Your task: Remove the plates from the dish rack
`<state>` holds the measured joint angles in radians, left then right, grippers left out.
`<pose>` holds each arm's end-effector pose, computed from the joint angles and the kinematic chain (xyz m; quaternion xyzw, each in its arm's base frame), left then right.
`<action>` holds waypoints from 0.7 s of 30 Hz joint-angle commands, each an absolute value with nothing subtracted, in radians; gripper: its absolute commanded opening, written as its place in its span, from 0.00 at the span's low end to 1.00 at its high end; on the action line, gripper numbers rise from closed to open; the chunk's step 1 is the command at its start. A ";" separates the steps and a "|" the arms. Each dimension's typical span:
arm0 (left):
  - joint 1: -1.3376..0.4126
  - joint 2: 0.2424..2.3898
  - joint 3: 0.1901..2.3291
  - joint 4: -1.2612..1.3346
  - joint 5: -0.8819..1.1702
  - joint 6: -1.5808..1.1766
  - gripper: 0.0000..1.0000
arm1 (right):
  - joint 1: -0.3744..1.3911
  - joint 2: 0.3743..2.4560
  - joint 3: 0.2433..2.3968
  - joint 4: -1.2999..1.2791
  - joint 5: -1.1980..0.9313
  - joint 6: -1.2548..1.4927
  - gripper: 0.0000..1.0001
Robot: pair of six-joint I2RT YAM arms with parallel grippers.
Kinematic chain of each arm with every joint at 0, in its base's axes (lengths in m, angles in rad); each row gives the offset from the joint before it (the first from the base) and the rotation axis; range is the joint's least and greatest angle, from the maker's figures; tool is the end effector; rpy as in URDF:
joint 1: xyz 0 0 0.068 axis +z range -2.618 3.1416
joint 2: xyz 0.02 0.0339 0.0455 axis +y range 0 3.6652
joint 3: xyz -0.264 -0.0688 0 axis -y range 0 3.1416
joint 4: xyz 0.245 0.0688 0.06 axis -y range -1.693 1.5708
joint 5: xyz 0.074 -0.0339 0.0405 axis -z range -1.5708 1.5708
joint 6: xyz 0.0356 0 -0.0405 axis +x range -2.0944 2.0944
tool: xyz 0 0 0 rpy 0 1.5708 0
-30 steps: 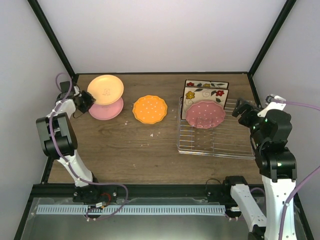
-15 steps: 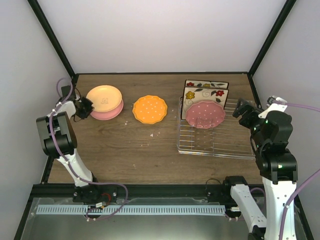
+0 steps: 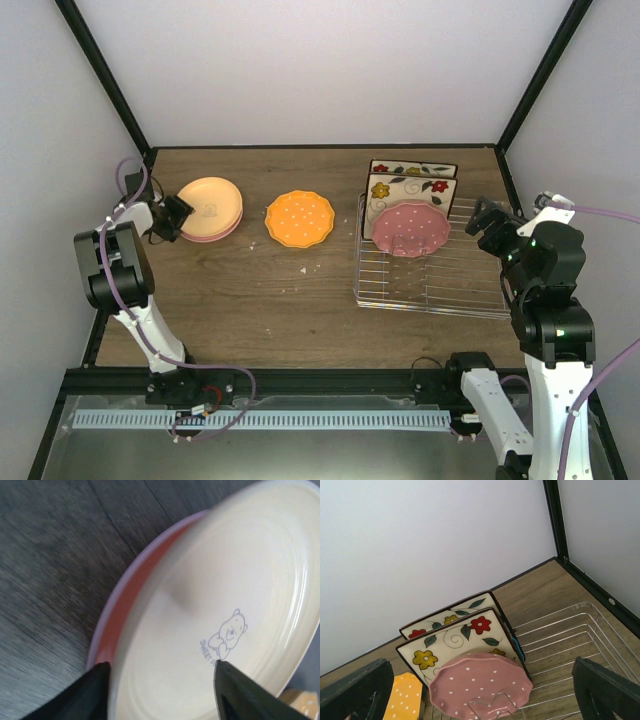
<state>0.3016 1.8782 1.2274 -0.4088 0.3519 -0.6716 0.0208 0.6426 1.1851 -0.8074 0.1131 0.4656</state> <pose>0.3700 0.1023 0.1707 -0.4063 0.8627 -0.2123 0.2135 0.0931 -0.0021 0.4209 0.2084 0.7659 0.1025 0.5995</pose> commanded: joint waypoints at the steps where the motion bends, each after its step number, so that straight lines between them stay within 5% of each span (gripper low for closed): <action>1: 0.307 1.845 1.219 -0.474 0.317 -0.660 0.77 | 0.015 0.636 1.205 -0.805 0.123 0.476 1.00; 8: 0.307 1.800 1.234 -0.523 0.302 -0.646 0.98 | 0.015 0.627 1.176 -0.792 0.107 0.486 1.00; 21: 0.305 1.723 1.289 -0.614 0.200 -0.622 1.00 | 0.015 0.623 1.149 -0.778 0.088 0.479 1.00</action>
<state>0.3019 1.7744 1.2629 -0.5621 0.2581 -0.6353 0.0212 0.6346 1.1557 -0.7994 0.0967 0.4732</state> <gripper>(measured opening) 0.998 0.997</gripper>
